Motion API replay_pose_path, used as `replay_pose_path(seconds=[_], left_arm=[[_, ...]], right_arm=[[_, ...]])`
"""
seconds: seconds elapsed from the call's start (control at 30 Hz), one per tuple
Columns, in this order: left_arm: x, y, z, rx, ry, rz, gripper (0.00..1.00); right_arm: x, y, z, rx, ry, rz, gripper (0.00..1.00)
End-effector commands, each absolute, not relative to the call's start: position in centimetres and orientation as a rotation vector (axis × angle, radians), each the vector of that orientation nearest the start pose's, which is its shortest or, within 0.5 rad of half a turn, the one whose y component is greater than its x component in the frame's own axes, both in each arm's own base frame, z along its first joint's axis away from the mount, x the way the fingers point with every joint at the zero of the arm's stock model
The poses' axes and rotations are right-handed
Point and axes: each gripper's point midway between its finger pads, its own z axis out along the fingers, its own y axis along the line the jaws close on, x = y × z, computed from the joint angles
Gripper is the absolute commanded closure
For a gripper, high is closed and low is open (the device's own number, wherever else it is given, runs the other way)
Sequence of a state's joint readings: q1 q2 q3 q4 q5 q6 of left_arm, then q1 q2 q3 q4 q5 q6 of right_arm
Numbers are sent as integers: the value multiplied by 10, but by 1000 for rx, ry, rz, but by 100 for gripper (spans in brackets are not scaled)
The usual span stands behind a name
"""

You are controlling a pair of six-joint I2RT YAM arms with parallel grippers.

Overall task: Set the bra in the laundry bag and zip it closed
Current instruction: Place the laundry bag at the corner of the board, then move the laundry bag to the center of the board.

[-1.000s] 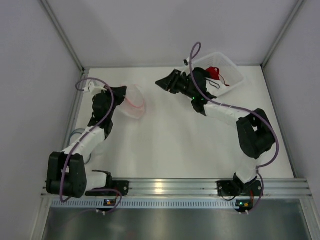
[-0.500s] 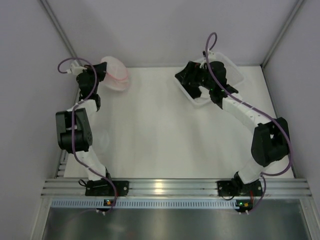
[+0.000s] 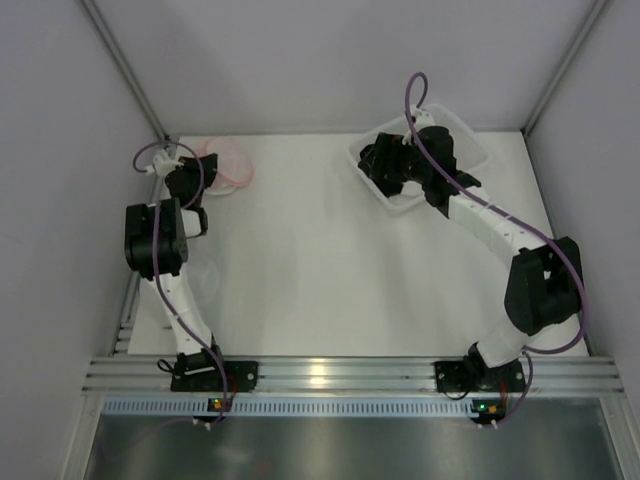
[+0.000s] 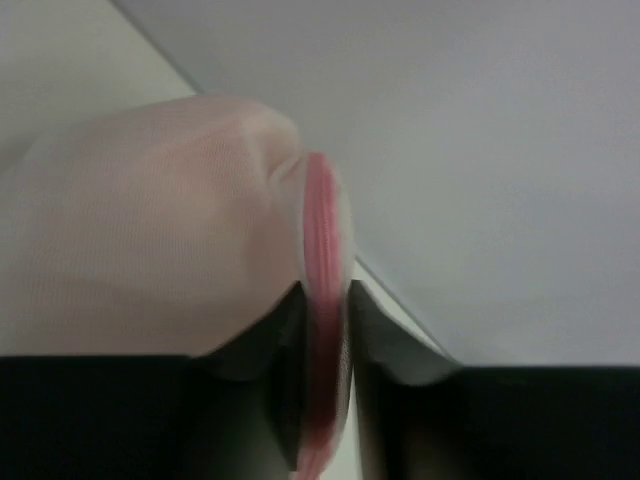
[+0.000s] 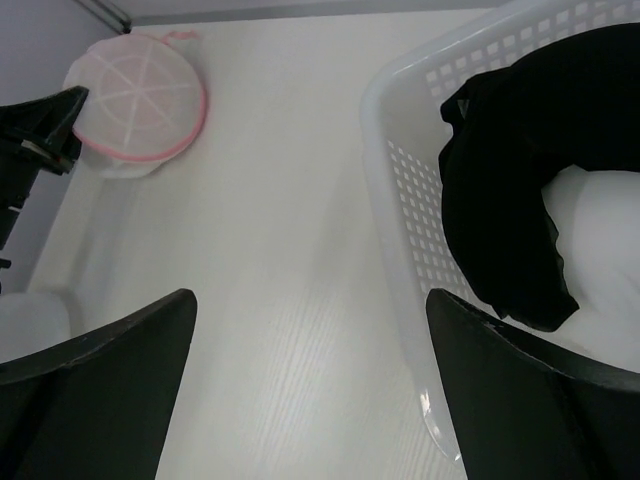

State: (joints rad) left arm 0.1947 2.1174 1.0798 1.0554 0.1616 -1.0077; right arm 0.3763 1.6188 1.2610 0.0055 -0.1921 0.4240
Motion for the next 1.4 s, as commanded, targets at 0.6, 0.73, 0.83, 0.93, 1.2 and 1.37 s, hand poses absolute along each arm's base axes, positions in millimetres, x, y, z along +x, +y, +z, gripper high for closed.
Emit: replay_pose_path(seconds=[0.6,0.73,0.83,0.93,1.2,1.37], left_arm=[[334,89,216,-1020,1793,32,2],[274,101,187,-1118,1808,190,2],[239,111,173,-1186,1796,308,2],[231,109,159,-1196,1822,319,2],[260,89,131,-1123,1970,199,19],[280,68,159,-1014,1938,11,91]], right_arm=[[410,214,274,-191,1943,724,1],[396,214,256,-184,1981,755,1],[388,211,247,-174,2002,749,1],[380,204,242,-162,2008,727,0],[385,195,230,-147,2031,658,1],[391,191,228,-101,2037,632,1]])
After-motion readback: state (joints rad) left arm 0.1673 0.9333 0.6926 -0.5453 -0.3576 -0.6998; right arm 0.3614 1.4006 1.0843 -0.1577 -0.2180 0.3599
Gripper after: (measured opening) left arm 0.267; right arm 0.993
